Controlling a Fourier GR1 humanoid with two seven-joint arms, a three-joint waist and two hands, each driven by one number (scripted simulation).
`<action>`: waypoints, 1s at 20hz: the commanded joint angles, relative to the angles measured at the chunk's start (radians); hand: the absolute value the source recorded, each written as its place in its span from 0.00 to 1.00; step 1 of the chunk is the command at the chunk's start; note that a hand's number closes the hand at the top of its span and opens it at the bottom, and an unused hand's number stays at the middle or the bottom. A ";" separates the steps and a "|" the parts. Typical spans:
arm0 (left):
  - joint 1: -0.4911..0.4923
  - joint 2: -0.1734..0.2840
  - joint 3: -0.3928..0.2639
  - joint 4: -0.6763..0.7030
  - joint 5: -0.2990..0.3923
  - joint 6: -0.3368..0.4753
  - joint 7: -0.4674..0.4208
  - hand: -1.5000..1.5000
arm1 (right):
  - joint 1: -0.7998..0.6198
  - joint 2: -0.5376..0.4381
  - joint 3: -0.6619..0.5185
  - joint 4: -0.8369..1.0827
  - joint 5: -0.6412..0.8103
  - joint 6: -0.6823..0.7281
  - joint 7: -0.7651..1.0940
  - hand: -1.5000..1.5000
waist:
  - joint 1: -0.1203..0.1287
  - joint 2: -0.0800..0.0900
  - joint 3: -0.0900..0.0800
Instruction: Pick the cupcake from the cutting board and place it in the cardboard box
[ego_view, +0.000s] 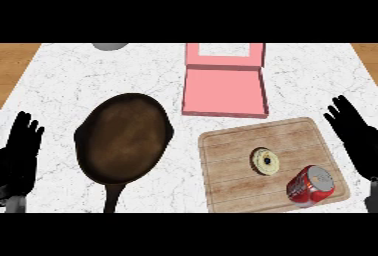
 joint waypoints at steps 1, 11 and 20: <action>0.000 0.037 -0.029 -0.044 -0.040 -0.059 -0.027 0.50 | -0.006 -0.040 -0.040 -0.105 -0.005 0.007 0.001 0.00 | -0.004 -0.002 -0.024; -0.222 0.133 -0.255 -0.031 -0.221 -0.301 -0.153 0.50 | -0.084 -0.314 -0.097 -0.316 0.239 0.125 -0.214 0.00 | -0.043 0.001 -0.024; -0.260 0.080 -0.283 -0.008 -0.277 -0.304 -0.147 0.50 | 0.018 -0.411 -0.027 -0.425 0.545 0.175 -0.379 0.00 | -0.009 0.001 -0.024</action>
